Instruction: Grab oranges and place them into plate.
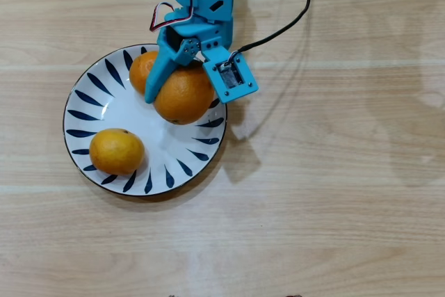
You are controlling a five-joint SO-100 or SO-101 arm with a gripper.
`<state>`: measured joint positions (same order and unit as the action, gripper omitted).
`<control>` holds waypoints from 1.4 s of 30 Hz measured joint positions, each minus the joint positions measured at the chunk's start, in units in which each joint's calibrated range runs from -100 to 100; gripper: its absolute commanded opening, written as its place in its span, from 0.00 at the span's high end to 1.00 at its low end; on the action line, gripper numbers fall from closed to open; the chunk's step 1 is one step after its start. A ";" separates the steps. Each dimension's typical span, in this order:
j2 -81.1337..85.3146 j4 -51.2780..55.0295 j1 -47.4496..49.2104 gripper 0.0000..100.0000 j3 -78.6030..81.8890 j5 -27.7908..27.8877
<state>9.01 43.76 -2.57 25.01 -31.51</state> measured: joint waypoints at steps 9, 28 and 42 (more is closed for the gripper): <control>1.95 -0.17 1.10 0.53 -0.27 -0.99; 24.80 -0.17 8.95 0.98 13.19 10.33; 74.06 7.49 12.16 0.98 51.70 25.14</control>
<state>83.07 51.25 9.58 76.72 -6.36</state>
